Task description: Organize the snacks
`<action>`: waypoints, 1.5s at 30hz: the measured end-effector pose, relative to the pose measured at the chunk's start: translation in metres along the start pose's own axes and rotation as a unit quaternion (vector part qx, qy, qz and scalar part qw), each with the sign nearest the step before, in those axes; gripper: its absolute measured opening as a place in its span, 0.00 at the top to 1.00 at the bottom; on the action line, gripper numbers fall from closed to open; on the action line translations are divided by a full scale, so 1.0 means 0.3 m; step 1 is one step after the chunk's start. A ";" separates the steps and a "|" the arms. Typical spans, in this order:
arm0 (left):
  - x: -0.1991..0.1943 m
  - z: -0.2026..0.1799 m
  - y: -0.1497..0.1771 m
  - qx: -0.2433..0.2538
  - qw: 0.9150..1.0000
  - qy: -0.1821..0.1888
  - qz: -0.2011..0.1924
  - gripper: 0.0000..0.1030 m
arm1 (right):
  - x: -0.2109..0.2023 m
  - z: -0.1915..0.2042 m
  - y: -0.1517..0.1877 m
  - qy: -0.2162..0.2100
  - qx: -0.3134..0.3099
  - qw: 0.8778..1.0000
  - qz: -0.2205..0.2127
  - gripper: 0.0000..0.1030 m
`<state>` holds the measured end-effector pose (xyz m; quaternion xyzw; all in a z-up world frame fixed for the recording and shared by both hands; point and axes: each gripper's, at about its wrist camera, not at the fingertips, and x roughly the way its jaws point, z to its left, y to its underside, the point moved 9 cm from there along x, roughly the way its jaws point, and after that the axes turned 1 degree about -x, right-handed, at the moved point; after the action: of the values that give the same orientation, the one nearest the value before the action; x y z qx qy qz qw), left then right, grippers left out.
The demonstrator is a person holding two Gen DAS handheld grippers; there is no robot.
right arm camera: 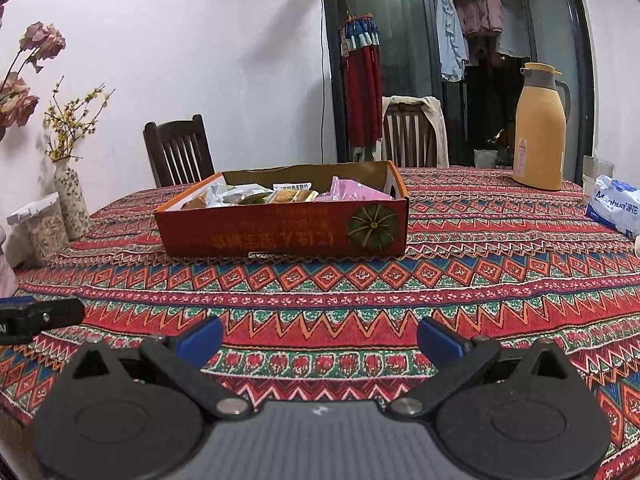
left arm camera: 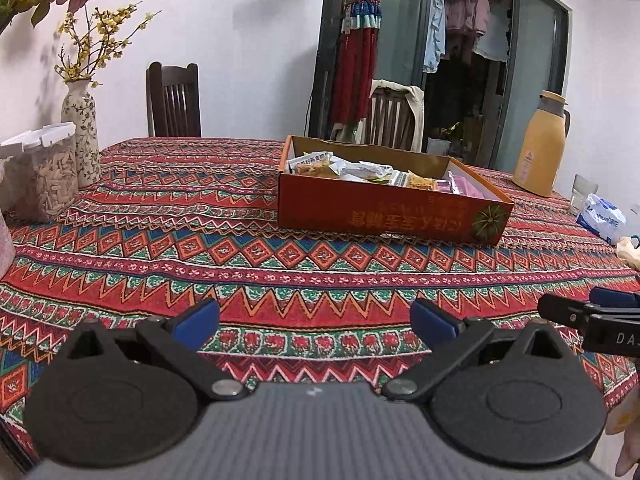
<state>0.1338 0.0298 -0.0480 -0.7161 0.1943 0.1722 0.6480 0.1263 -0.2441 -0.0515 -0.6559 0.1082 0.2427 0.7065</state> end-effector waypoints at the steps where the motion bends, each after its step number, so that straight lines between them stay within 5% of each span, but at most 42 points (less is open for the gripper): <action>1: -0.001 -0.003 0.000 0.001 1.000 0.001 0.000 0.00 | 0.000 -0.001 0.000 0.000 0.000 1.000 0.000 0.00; 45: 0.002 -0.020 0.005 0.009 1.000 0.006 -0.002 0.00 | 0.008 -0.009 0.012 0.002 0.002 1.000 0.006 0.00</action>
<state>0.1336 0.0237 -0.0491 -0.7112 0.1984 0.1654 0.6538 0.1271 -0.2461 -0.0559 -0.6542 0.1139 0.2456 0.7062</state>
